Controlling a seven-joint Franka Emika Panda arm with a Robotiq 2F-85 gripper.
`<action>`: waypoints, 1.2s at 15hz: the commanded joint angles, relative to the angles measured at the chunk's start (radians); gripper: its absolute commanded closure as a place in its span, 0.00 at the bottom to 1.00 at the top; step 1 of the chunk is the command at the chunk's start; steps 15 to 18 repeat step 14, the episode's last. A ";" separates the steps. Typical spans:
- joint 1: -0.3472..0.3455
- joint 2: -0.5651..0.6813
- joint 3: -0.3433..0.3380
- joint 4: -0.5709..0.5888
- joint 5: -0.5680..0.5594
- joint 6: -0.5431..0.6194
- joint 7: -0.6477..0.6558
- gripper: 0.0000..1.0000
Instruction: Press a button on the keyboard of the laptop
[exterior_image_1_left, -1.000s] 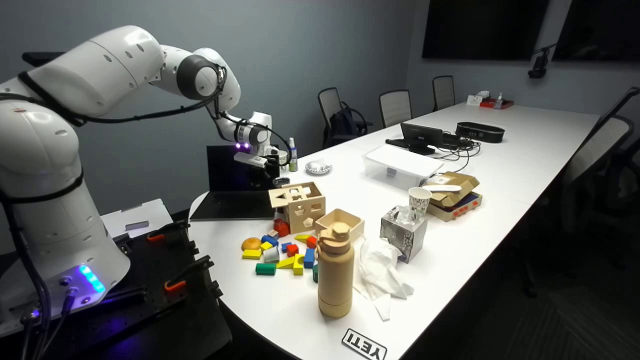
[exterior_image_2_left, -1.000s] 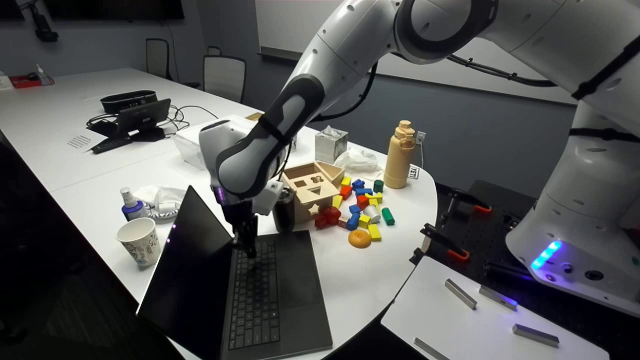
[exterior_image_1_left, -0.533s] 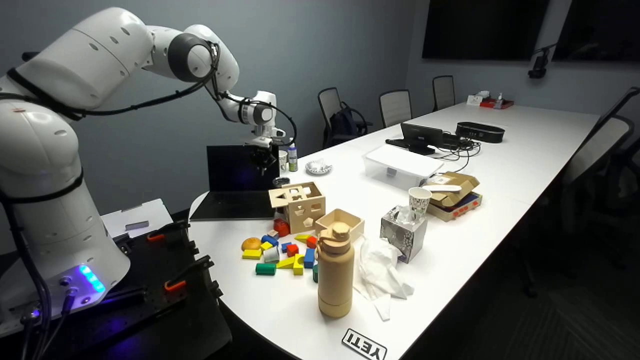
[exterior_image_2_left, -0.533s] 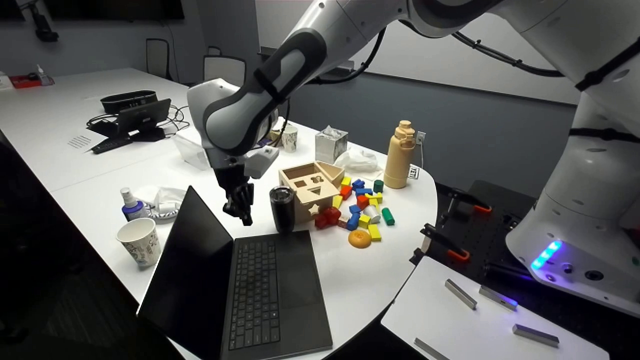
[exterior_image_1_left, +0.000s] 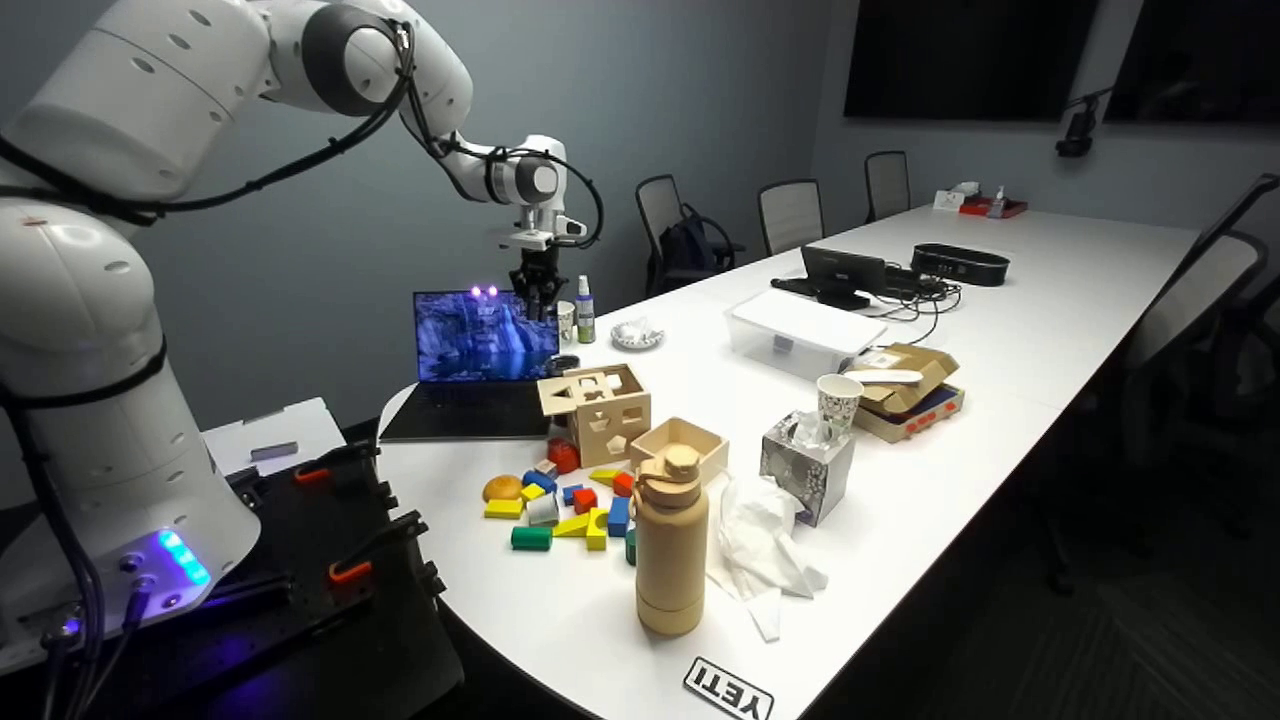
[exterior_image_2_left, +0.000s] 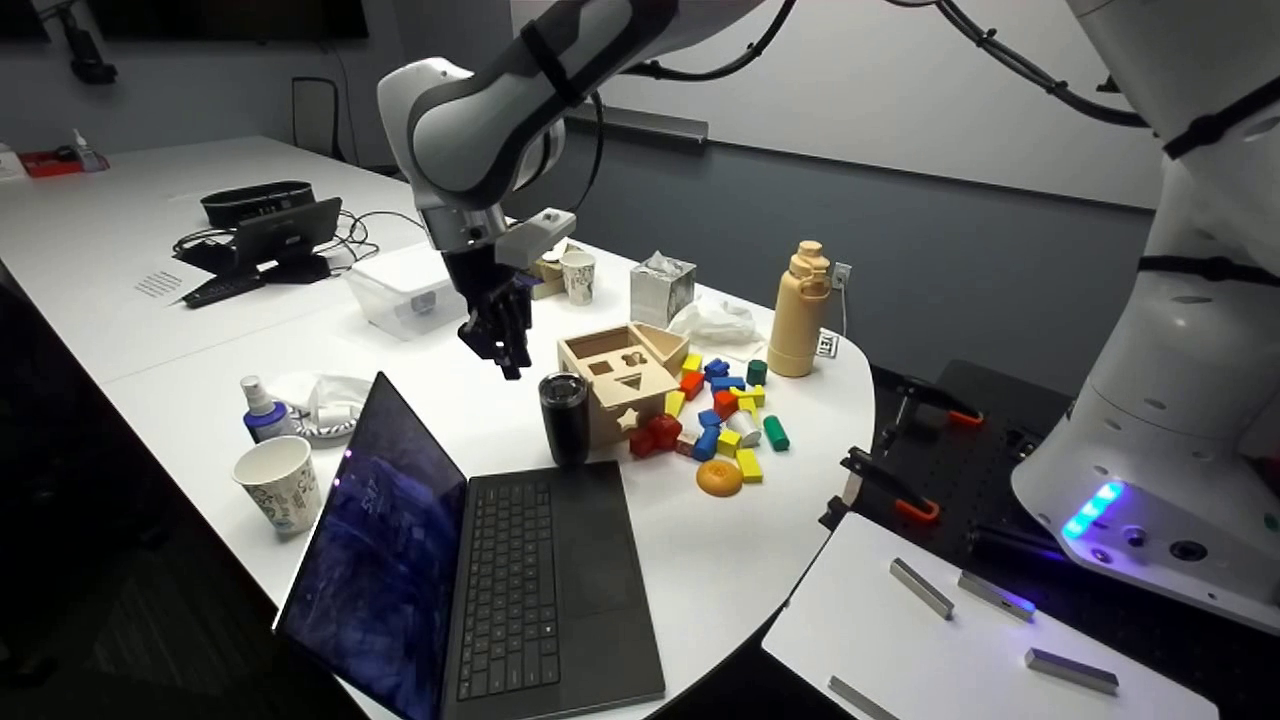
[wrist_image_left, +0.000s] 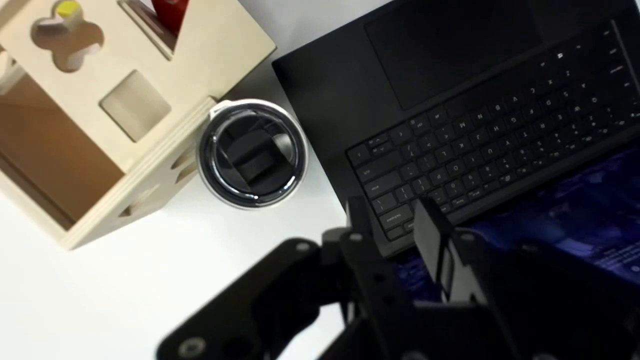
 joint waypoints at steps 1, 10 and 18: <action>-0.044 -0.141 0.012 -0.140 0.036 0.020 -0.007 0.38; -0.108 -0.357 0.015 -0.373 0.097 0.115 -0.009 0.00; -0.111 -0.410 0.014 -0.444 0.098 0.142 -0.005 0.00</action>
